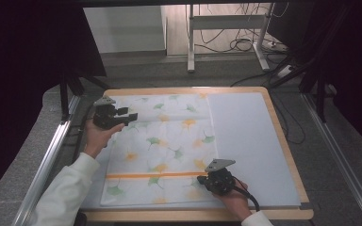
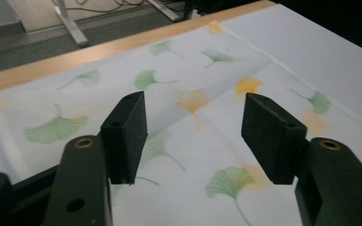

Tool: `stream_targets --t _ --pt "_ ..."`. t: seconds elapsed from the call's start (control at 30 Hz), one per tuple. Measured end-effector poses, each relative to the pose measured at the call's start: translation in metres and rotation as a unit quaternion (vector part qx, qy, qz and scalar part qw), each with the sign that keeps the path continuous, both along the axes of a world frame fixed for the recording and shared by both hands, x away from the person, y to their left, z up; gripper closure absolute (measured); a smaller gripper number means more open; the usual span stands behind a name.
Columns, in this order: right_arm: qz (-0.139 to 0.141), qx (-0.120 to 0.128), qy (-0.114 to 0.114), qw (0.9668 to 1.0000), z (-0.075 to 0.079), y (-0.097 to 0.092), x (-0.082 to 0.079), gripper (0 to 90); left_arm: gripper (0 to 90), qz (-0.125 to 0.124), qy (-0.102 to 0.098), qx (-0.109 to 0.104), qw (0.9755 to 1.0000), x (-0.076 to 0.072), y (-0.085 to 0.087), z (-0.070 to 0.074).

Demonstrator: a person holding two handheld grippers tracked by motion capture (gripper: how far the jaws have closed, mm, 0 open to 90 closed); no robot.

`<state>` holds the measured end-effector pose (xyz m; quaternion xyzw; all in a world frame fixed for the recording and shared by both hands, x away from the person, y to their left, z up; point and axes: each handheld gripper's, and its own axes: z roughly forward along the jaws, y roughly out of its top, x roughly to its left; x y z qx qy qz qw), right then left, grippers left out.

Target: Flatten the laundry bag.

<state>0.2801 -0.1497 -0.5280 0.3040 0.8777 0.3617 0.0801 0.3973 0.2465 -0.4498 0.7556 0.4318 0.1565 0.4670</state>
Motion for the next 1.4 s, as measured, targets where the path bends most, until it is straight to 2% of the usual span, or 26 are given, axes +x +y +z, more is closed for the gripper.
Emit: stream_targets --t 0.17,0.47,0.5,0.6,0.63,0.67,0.7,0.77,1.0,1.07,1.1,1.2,1.3,1.33,1.37,1.4 --pt "-0.001 -0.002 -0.001 1.0000 0.000 0.000 -0.001 88.9 37.9 -0.038 0.003 0.010 0.9992 -0.019 -0.024 -0.004" --pt "-0.001 -0.005 -0.004 1.0000 0.001 0.000 -0.001 88.9 36.9 -0.064 0.008 0.010 0.9979 -0.036 -0.045 -0.007" --pt "-0.005 -0.001 -0.003 1.0000 0.002 -0.002 -0.003 88.9 36.8 -0.073 0.007 0.012 0.9972 -0.040 -0.050 -0.008" --pt "-0.010 0.005 -0.004 0.9999 0.004 -0.007 -0.006 88.9 36.3 -0.079 0.003 0.020 0.9967 -0.046 -0.056 -0.011" --pt "-0.013 0.007 -0.004 0.9999 0.005 -0.010 -0.007 88.9 36.2 -0.086 -0.003 0.033 0.9957 -0.051 -0.063 -0.014" --pt "-0.013 0.007 -0.004 0.9999 0.005 -0.010 -0.007 88.9 36.2 -0.086 -0.003 0.033 0.9957 -0.051 -0.063 -0.014" --pt "-0.019 0.011 -0.005 0.9998 0.006 -0.014 -0.009 88.9 36.2 -0.099 0.001 0.037 0.9944 -0.055 -0.070 -0.017" --pt "-0.024 0.012 -0.006 0.9996 0.008 -0.019 -0.011 88.9 36.0 -0.107 0.002 0.041 0.9934 -0.059 -0.076 -0.018" --pt "-0.043 0.017 0.001 0.9989 0.010 -0.040 -0.016 88.9 34.7 -0.122 -0.009 0.052 0.9911 -0.074 -0.094 -0.020" --pt "-0.046 0.019 0.001 0.9987 0.011 -0.043 -0.016 88.8 34.8 -0.124 -0.008 0.051 0.9909 -0.076 -0.096 -0.021" --pt "-0.052 0.022 0.000 0.9984 0.012 -0.047 -0.017 88.8 35.0 -0.128 -0.002 0.043 0.9908 -0.078 -0.100 -0.021" --pt "-0.056 0.024 0.000 0.9981 0.013 -0.050 -0.019 88.8 36.6 -0.130 0.003 0.043 0.9905 -0.081 -0.103 -0.022" --pt "-0.056 0.024 0.001 0.9982 0.013 -0.051 -0.022 88.8 36.7 -0.142 -0.001 0.053 0.9884 -0.088 -0.110 -0.023" --pt "-0.055 0.024 0.002 0.9982 0.013 -0.051 -0.022 88.8 36.4 -0.142 -0.001 0.053 0.9884 -0.088 -0.110 -0.023" --pt "-0.055 0.024 0.002 0.9982 0.013 -0.051 -0.022 88.8 36.2 -0.149 -0.003 0.057 0.9872 -0.090 -0.113 -0.023" --pt "-0.054 0.022 0.002 0.9983 0.013 -0.051 -0.022 88.8 36.2 -0.149 -0.003 0.057 0.9872 -0.090 -0.113 -0.023"
